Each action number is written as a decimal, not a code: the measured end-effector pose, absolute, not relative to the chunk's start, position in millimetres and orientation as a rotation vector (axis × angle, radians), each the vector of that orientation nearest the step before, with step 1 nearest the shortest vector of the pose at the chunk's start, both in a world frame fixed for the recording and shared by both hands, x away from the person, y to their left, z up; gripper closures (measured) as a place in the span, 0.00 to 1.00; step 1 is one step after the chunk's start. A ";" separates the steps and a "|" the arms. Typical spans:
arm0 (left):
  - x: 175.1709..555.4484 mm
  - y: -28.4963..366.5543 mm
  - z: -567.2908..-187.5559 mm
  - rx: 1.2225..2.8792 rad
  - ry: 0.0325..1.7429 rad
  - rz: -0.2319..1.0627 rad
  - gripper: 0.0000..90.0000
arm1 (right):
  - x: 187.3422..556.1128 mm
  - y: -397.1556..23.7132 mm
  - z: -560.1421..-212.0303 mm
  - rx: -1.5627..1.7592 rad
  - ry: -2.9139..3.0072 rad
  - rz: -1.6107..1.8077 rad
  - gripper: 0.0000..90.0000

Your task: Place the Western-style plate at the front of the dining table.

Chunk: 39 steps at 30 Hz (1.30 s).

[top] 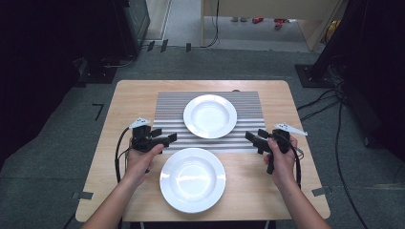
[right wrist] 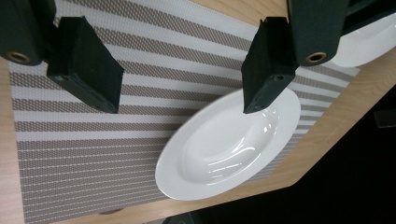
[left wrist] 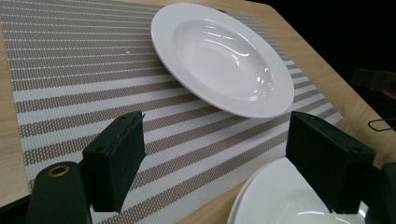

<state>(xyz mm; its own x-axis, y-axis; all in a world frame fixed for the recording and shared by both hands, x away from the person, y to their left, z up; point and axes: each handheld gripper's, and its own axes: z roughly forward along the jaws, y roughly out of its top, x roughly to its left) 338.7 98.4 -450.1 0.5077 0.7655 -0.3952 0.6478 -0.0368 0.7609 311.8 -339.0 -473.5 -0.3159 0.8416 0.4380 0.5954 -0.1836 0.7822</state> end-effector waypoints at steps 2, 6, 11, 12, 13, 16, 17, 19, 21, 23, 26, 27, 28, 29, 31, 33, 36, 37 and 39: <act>333.6 101.4 -450.6 1.746 1.195 0.155 0.22 | 309.5 -340.5 -473.8 1.674 1.833 1.499 0.33; 324.2 108.2 -451.5 1.746 1.196 0.165 0.22 | 300.7 -347.2 -474.4 1.672 1.828 1.496 0.33; 313.7 118.9 -452.5 1.735 1.209 0.179 0.22 | 289.8 -355.9 -476.4 1.680 1.822 1.489 0.32; 310.8 122.3 -453.2 1.728 1.214 0.182 0.22 | 287.6 -357.6 -476.9 1.682 1.819 1.489 0.32; 308.8 124.6 -453.7 1.725 1.219 0.184 0.22 | 284.4 -359.9 -477.8 1.685 1.818 1.485 0.32; 303.5 130.4 -455.5 1.725 1.226 0.197 0.22 | 278.1 -364.9 -480.2 1.689 1.820 1.471 0.32; 301.7 132.7 -456.4 1.723 1.231 0.196 0.22 | 276.6 -366.2 -480.8 1.691 1.818 1.468 0.32; 298.9 136.6 -457.8 1.723 1.240 0.202 0.22 | 273.1 -369.5 -482.0 1.697 1.817 1.463 0.32; 295.7 141.2 -459.5 1.722 1.246 0.205 0.22 | 269.0 -373.3 -483.1 1.702 1.813 1.457 0.31; 292.1 145.1 -461.1 1.720 1.257 0.214 0.22 | 264.6 -377.0 -484.0 1.708 1.807 1.455 0.31; 286.3 150.5 -463.8 1.724 1.266 0.224 0.22 | 257.7 -383.4 -485.7 1.717 1.797 1.448 0.31; 284.4 152.2 -464.5 1.730 1.267 0.228 0.22 | 255.5 -385.4 -486.2 1.724 1.793 1.445 0.31; 282.6 153.9 -465.3 1.734 1.269 0.235 0.22 | 253.4 -387.8 -486.9 1.724 1.790 1.442 0.31; 280.9 156.1 -465.9 1.736 1.272 0.238 0.22 | 251.3 -390.2 -487.6 1.728 1.783 1.438 0.31; 277.5 161.0 -467.3 1.732 1.282 0.249 0.22 | 247.1 -394.8 -489.1 1.733 1.777 1.429 0.31; 273.9 165.9 -469.8 1.725 1.296 0.264 0.22 | 242.3 -400.1 -492.0 1.740 1.774 1.415 0.31; 269.3 174.2 -474.3 1.722 1.319 0.274 0.22 | 236.2 -406.8 -496.5 1.761 1.763 1.405 0.31; 267.7 177.2 -475.6 1.720 1.327 0.279 0.22 | 233.9 -409.3 -498.0 1.766 1.759 1.397 0.31; 264.2 183.3 -478.0 1.715 1.342 0.290 0.22 | 229.7 -414.1 -500.5 1.776 1.753 1.385 0.31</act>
